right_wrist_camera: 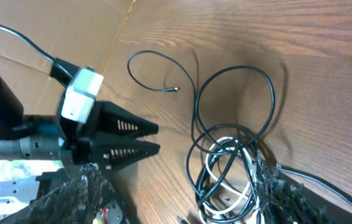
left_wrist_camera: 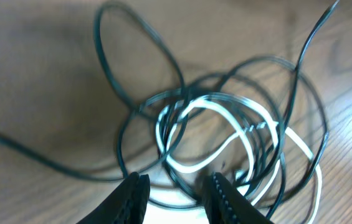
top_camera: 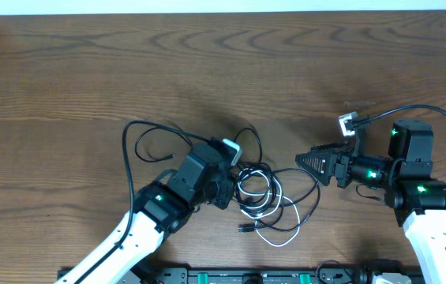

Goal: Untangle cables

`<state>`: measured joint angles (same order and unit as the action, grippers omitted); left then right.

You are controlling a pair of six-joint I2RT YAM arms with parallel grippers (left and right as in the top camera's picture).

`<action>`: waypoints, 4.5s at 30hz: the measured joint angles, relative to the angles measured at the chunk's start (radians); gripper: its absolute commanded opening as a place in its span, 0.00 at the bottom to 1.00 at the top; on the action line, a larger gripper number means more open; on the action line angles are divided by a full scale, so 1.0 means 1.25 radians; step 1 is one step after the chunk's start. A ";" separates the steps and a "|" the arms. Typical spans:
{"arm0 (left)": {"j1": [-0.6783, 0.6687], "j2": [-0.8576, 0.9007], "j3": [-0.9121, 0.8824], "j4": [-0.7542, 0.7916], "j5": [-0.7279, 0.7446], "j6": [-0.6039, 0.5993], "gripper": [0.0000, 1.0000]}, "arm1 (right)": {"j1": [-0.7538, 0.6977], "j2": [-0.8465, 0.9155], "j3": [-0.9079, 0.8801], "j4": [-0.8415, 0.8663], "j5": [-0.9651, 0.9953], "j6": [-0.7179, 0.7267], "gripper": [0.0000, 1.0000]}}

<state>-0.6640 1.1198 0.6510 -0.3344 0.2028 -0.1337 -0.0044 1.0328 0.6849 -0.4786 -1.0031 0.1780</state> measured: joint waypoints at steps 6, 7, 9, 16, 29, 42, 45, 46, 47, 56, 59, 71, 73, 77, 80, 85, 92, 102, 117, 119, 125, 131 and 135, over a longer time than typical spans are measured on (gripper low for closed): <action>0.000 0.078 0.000 -0.015 0.000 0.000 0.34 | 0.000 0.000 0.000 0.000 0.008 0.000 0.78; 0.000 0.096 0.000 -0.015 0.000 -0.002 0.34 | 0.000 0.000 0.000 0.000 0.008 0.000 0.78; 0.000 0.138 0.000 -0.015 0.000 -0.013 0.51 | 0.000 0.000 0.000 0.000 0.009 0.000 0.78; 0.000 0.228 0.000 -0.003 0.000 -0.063 0.72 | 0.000 0.000 0.000 0.000 0.010 0.000 0.78; -0.024 0.236 0.000 0.023 -0.013 -0.122 0.91 | 0.000 0.000 0.000 0.000 0.041 0.000 0.80; -0.071 0.245 0.000 0.058 -0.100 -0.281 0.92 | 0.000 0.000 0.000 0.000 0.046 0.000 0.80; -0.084 0.274 0.000 0.069 -0.114 -0.304 0.92 | 0.000 0.000 0.000 0.000 0.046 0.000 0.80; -0.087 0.287 0.000 0.072 -0.117 -0.309 0.91 | 0.000 0.000 0.000 0.000 0.046 0.000 0.80; -0.090 0.300 0.000 0.074 -0.120 -0.314 0.92 | 0.000 0.000 0.000 -0.001 0.046 0.000 0.80; -0.094 0.333 0.018 0.090 -0.149 -0.333 0.59 | 0.000 0.000 0.000 -0.013 0.046 0.000 0.80; -0.094 0.339 0.017 0.090 -0.152 -0.335 0.29 | 0.000 0.000 0.000 -0.013 0.046 0.000 0.80; -0.095 0.344 0.017 0.097 -0.136 -0.336 0.07 | 0.000 0.000 0.000 -0.022 0.049 0.000 0.83; -0.095 0.343 0.017 0.103 -0.127 -0.312 0.07 | 0.000 0.000 0.000 -0.027 0.049 0.000 0.92; -0.094 0.310 0.017 0.107 -0.109 -0.226 0.07 | 0.000 0.000 0.000 -0.033 0.046 0.005 0.99; -0.094 0.240 0.017 0.113 -0.101 -0.134 0.07 | 0.001 0.000 0.000 -0.033 0.045 0.020 0.99; -0.094 0.114 0.018 0.164 -0.098 0.028 0.08 | 0.042 0.000 0.000 -0.026 0.042 0.032 0.98; -0.094 0.018 0.018 0.215 -0.098 0.124 0.08 | 0.102 0.000 0.000 -0.026 0.042 0.015 0.88; -0.094 -0.069 0.018 0.222 -0.098 0.144 0.08 | 0.115 0.000 0.000 -0.026 0.056 0.005 0.75; -0.094 -0.170 0.018 0.306 -0.116 0.146 0.08 | 0.115 0.000 0.000 -0.032 0.119 0.000 0.65; -0.094 -0.182 0.018 0.319 -0.119 0.146 0.08 | 0.115 0.000 0.000 -0.036 0.131 0.000 0.65; -0.094 -0.220 0.018 0.352 -0.120 0.113 0.07 | 0.115 0.000 0.000 -0.057 0.172 0.002 0.64; -0.094 -0.266 0.018 0.370 -0.123 0.046 0.08 | 0.115 0.010 0.000 -0.066 0.208 0.003 0.65; -0.094 -0.294 0.018 0.372 -0.123 0.020 0.08 | 0.115 0.022 0.000 -0.081 0.261 0.033 0.66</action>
<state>-0.7818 0.7521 0.6731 0.1310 0.0494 -0.1093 0.1390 1.0603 0.6853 -0.5800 -0.6769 0.2192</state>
